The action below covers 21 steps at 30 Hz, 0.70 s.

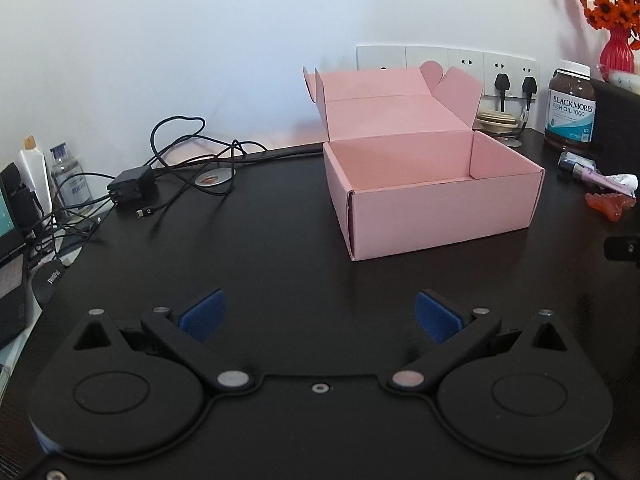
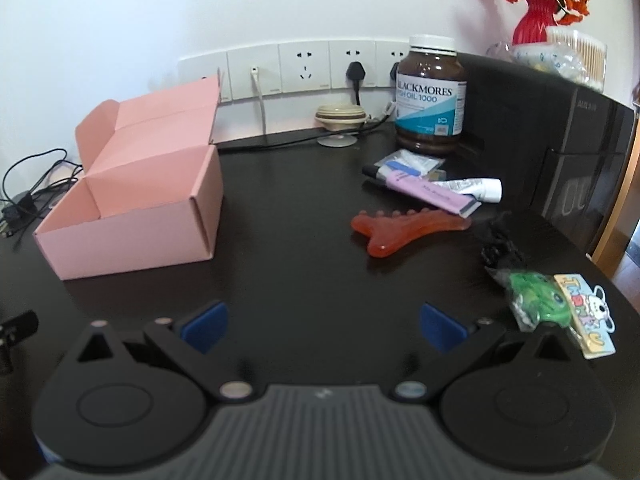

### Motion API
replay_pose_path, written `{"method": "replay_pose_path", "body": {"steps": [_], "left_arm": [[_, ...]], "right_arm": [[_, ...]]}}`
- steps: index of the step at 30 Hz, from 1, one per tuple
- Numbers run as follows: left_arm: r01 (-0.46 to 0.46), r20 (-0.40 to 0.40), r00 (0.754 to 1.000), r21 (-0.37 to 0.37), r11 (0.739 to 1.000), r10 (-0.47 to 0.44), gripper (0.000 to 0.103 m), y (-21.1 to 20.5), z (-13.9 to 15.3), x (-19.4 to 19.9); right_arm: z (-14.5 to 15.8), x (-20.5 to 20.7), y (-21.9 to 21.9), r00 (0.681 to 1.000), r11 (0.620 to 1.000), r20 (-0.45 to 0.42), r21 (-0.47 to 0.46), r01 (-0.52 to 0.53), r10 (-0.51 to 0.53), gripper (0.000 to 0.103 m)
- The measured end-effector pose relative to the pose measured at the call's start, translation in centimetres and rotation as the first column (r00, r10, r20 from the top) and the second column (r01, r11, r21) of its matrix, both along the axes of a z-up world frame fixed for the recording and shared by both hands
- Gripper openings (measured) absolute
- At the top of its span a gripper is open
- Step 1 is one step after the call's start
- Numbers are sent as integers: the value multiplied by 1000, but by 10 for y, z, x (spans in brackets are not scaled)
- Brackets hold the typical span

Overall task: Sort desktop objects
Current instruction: 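Move the right gripper toward the bagged green frog toy and card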

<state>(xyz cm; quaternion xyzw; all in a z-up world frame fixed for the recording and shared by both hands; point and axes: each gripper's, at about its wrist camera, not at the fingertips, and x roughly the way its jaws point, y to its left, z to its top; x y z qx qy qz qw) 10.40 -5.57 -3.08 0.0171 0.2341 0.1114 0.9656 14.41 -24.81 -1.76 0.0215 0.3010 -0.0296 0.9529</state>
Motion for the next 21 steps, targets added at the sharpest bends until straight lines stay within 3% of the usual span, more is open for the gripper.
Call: {"method": "replay_pose_path", "body": {"steps": [9,13,16,21], "left_arm": [[27,-47,998,-84,996,-31,103,10,4,-5],[39,-78,996,-126,991,-49,103,25,5,0],[47,-87,994,-124,991,-58,103,32,7,2],[21,-89,996,-113,993,-31,103,38,9,2]], "right_arm": [[-2,5,0,999,999,42,-38,8,-7,102],[-3,7,-11,999,1000,37,26,8,-9,102],[-6,9,-13,1000,998,21,56,12,-13,102],[-5,7,-6,999,1000,31,23,-17,17,102]]}}
